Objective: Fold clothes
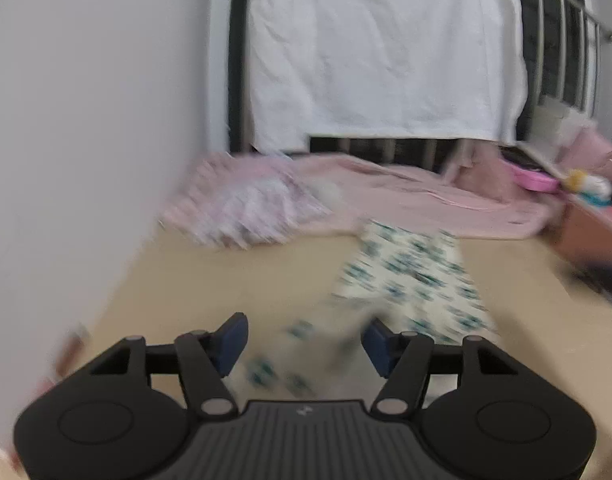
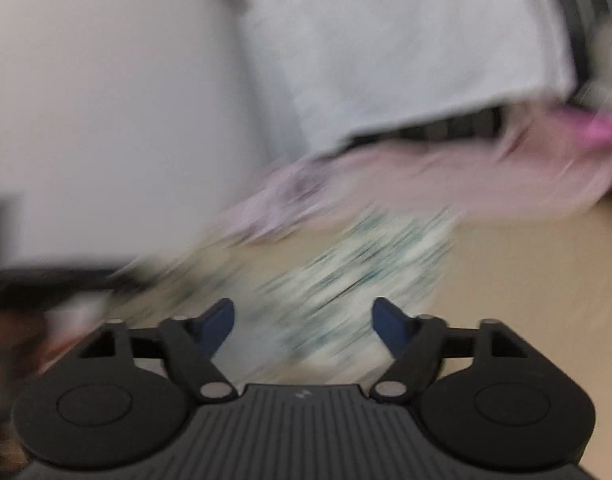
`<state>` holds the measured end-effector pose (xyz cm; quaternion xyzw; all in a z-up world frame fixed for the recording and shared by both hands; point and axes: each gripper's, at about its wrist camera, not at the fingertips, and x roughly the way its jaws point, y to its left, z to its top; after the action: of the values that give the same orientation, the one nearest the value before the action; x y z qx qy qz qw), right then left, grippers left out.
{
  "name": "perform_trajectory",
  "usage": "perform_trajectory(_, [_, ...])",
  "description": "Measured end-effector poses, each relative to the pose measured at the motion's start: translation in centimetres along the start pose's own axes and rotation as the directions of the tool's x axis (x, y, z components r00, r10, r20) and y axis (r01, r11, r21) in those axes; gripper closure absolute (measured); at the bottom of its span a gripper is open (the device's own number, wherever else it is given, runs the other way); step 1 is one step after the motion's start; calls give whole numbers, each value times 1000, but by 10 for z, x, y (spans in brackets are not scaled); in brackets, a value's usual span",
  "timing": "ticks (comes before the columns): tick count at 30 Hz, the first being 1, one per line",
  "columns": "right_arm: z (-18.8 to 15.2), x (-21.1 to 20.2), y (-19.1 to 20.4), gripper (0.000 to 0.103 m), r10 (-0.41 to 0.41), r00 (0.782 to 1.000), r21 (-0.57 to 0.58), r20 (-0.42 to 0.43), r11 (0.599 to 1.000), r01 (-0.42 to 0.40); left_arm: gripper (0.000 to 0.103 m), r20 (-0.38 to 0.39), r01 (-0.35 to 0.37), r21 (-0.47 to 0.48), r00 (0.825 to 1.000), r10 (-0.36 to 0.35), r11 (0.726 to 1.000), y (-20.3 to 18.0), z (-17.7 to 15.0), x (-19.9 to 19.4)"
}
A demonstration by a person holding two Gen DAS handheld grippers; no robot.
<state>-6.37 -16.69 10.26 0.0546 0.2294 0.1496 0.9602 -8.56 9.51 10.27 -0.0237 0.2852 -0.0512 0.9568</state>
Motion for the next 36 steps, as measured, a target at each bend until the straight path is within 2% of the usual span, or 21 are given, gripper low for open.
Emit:
perform_trajectory(1, [15,17,-15,24,-63,998,-19,-1,998,63,42,-19,48,-3,999,-48,999,-10,-8,-3])
perform_trajectory(3, [39,76,-43,25,-132,988,17,-87,991,134,40,-41,107,-23,993,-108,994,-33,-25,-7])
perform_trajectory(5, [61,135,-69,36,-189,966,45,-175,979,199,36,-73,129,-8,989,-129,992,-58,-46,0])
perform_trajectory(9, [57,240,-92,56,-178,928,140,-329,962,234,45,-162,33,109,987,-15,994,-89,-77,25])
perform_trajectory(11, [51,274,-101,60,-179,920,173,-349,952,251,76,-170,65,145,985,-40,987,-89,-81,29])
perform_trajectory(12, [48,278,-102,72,-216,919,153,-330,949,277,91,-170,104,165,982,-75,981,-87,-81,29])
perform_trajectory(13, [46,280,-104,77,-243,917,134,-316,945,297,98,-170,121,188,981,-89,975,-82,-79,29])
perform_trajectory(14, [45,276,-106,84,-252,915,122,-315,945,302,99,-162,110,216,984,-76,970,-78,-78,29])
perform_trajectory(16, [39,250,-115,88,-278,907,111,-318,939,327,100,-129,50,308,992,-10,950,-68,-77,30])
perform_trajectory(18, [29,215,-130,90,-310,897,108,-314,927,358,100,-63,-87,388,991,121,917,-55,-76,38])
perform_trajectory(19, [20,189,-141,90,-316,897,133,-308,920,369,99,-27,-162,411,981,190,897,-48,-75,43])
perform_trajectory(20, [9,165,-152,88,-317,900,162,-298,913,375,96,-1,-221,403,970,242,888,-40,-74,47])
perform_trajectory(21, [-4,139,-162,87,-304,911,207,-277,907,366,88,8,-252,373,963,268,893,-32,-74,47])
perform_trajectory(22, [-18,112,-171,87,-293,922,254,-253,899,356,87,13,-281,338,956,294,898,-24,-73,48])
perform_trajectory(25, [-48,37,-174,78,-317,921,339,-226,861,379,83,1,-359,143,932,363,922,2,-69,38])
perform_trajectory(26, [-53,17,-171,69,-310,929,352,-202,862,365,79,-8,-352,74,935,354,933,10,-67,32])
perform_trajectory(28, [-61,-25,-162,54,-286,950,353,-127,882,313,55,-19,-217,-21,976,216,976,24,-62,23])
perform_trajectory(29, [-61,-40,-156,43,-266,960,327,-87,903,280,48,-21,-157,-53,987,156,986,29,-59,21])
perform_trajectory(31, [-56,-49,-146,28,-193,981,209,-38,958,196,32,-27,-114,-5,993,114,993,25,-55,36])
perform_trajectory(33, [-52,-42,-141,25,-149,988,101,-34,983,152,31,-35,-70,44,997,72,997,22,-52,51])
perform_trajectory(36, [-48,-16,-143,28,-94,992,63,-81,993,99,33,-50,-3,115,999,9,993,16,-46,73])
